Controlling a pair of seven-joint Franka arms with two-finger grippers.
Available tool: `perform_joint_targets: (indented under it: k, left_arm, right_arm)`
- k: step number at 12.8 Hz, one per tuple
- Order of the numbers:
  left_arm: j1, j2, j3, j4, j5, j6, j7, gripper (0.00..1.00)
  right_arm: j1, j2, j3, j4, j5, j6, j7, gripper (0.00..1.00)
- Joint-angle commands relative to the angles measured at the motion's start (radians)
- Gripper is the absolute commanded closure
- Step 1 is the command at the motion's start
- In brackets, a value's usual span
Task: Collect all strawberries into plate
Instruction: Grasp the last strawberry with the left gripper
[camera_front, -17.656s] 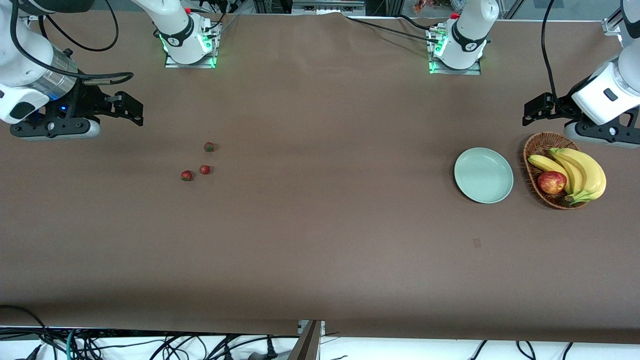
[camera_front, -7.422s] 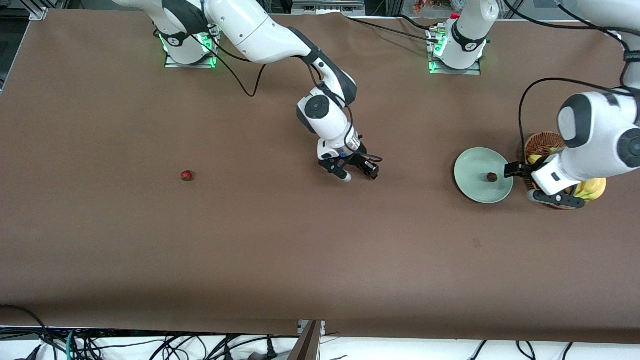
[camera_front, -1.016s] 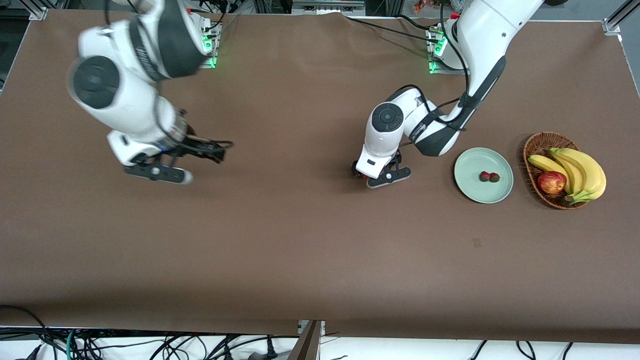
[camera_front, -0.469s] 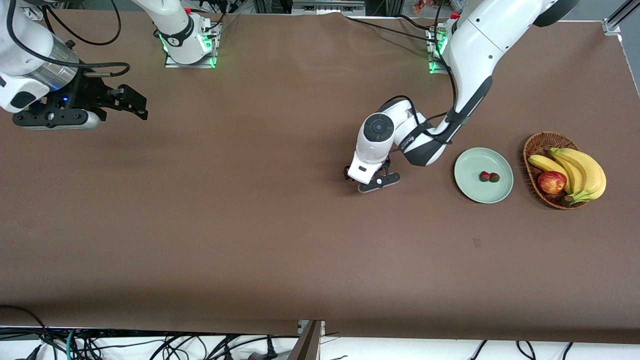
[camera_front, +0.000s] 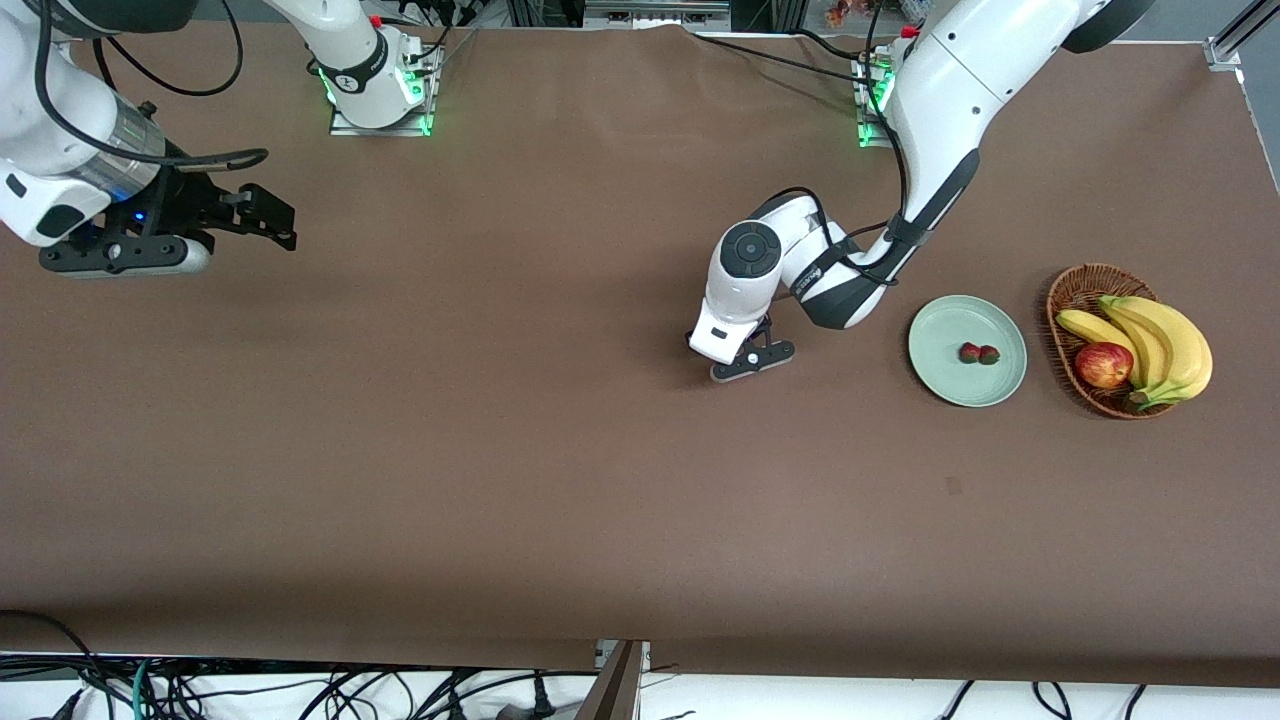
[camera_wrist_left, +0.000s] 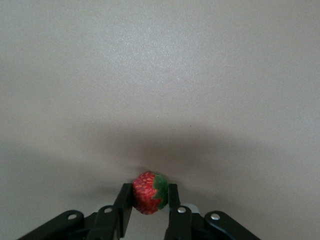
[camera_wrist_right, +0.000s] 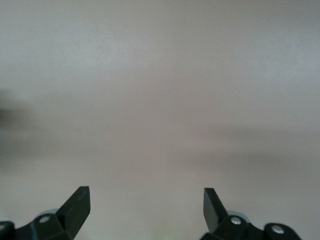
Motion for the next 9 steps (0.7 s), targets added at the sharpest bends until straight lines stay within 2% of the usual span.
perform_joint_targets:
  k: [1, 3, 5, 7, 9]
  left_arm:
    - [-0.004, 0.002, -0.005, 0.031, 0.009, -0.024, -0.016, 0.86]
    - [0.01, -0.013, -0.01, 0.085, -0.032, -0.102, 0.022, 0.89]
    - [0.018, -0.074, 0.012, 0.145, -0.221, -0.2, 0.208, 0.89]
    - [0.038, -0.172, 0.085, 0.145, -0.374, -0.298, 0.394, 0.89]
    - [0.039, -0.259, 0.203, 0.136, -0.488, -0.418, 0.609, 0.89]
  right_arm:
    - [-0.019, 0.002, 0.02, -0.004, -0.015, 0.024, -0.014, 0.0]
    - [-0.019, 0.004, 0.02, -0.001, -0.015, 0.021, -0.017, 0.0]
    - [-0.023, 0.022, 0.017, 0.002, -0.015, 0.024, -0.016, 0.0]
    - [-0.028, 0.025, 0.005, 0.005, -0.015, 0.018, -0.017, 0.0]
    - [-0.031, 0.021, -0.021, 0.005, -0.015, 0.012, -0.019, 0.0]
